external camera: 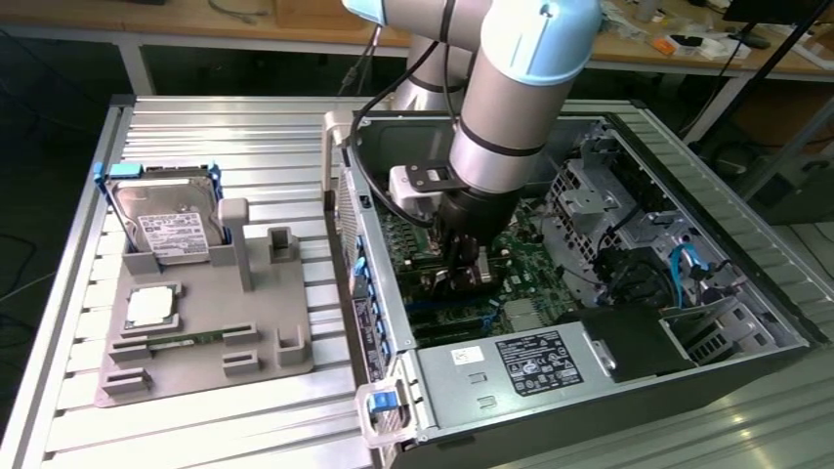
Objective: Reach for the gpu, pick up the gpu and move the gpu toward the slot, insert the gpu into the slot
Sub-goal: 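Insert the gpu into the slot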
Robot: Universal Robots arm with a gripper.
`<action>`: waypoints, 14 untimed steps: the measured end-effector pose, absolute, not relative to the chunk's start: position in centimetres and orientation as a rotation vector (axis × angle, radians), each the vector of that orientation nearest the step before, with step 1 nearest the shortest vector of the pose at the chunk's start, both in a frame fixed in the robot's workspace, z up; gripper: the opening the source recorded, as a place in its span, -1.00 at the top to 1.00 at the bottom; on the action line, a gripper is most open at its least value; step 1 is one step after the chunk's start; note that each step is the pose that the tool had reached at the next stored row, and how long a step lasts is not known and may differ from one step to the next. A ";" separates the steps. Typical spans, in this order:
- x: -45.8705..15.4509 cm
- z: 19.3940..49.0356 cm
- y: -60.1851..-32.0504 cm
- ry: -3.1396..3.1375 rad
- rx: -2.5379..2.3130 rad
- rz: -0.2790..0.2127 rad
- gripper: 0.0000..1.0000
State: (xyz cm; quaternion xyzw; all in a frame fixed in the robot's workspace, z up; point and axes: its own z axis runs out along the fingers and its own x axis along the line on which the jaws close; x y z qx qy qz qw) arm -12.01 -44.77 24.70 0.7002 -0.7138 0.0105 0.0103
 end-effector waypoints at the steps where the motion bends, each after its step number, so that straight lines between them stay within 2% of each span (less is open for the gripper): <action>1: -12.0 24.6 -44.8 -2.228 2.186 0.033 0.47; 14: -12.0 24.9 -44.8 -2.229 2.186 0.032 0.47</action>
